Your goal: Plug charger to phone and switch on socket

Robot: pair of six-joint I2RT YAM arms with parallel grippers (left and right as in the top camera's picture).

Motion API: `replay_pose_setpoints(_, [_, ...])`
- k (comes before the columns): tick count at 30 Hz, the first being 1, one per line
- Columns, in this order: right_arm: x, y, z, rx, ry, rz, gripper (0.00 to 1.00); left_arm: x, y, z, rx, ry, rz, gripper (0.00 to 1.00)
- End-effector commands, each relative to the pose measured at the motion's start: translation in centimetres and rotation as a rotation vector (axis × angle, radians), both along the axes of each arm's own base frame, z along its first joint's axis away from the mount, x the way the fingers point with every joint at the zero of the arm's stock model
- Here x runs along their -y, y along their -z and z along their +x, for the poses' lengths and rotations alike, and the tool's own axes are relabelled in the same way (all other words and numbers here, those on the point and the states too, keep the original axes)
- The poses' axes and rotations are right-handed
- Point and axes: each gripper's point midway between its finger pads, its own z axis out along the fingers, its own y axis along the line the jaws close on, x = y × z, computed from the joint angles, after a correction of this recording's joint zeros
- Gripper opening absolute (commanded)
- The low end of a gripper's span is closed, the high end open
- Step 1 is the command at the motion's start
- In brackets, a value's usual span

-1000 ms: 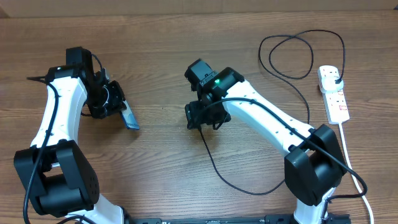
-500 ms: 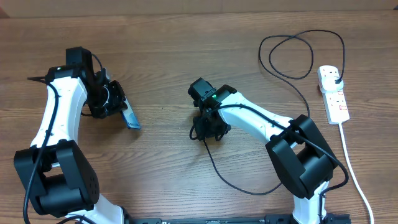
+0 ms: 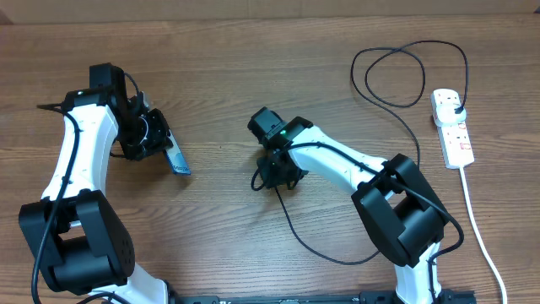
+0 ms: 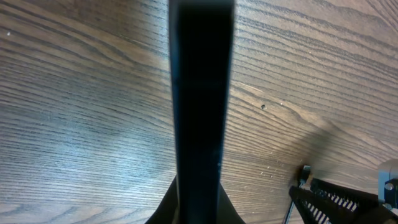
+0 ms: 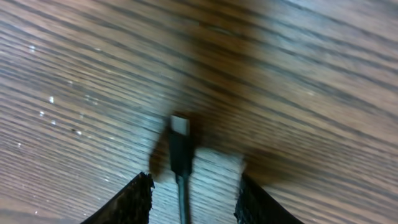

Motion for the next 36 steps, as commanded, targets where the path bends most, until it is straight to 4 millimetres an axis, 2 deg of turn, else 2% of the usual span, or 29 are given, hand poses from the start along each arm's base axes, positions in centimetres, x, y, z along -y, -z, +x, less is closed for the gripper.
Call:
replay_pose_setpoints(1, [-0.69,0.32,0.34,0.075,-0.034,-0.063,0.42,0.51,-0.5,0.15,0.015,0.0,-0.025,0.04])
replay_pose_setpoints(5, [-1.21,0.35,0.06,0.099,-0.055,-0.079,0.38,0.53,-0.48,0.07,0.012,0.0,-0.025,0.04])
replay_pose_setpoints(13, [-0.97,0.5,-0.1,0.092,-0.054,-0.085,0.27,0.53,-0.47,-0.02,0.008,0.0,-0.026,0.04])
replay_pose_setpoints(29, [-0.99,0.69,0.36,0.109,-0.048,-0.077,0.18,0.56,-0.45,-0.2,0.001,0.0,-0.027,0.04])
replay_pose_setpoints(36, [-0.4,0.7,0.54,0.079,-0.025,-0.064,0.08,0.57,-0.46,-0.13,0.004,0.002,-0.027,0.04])
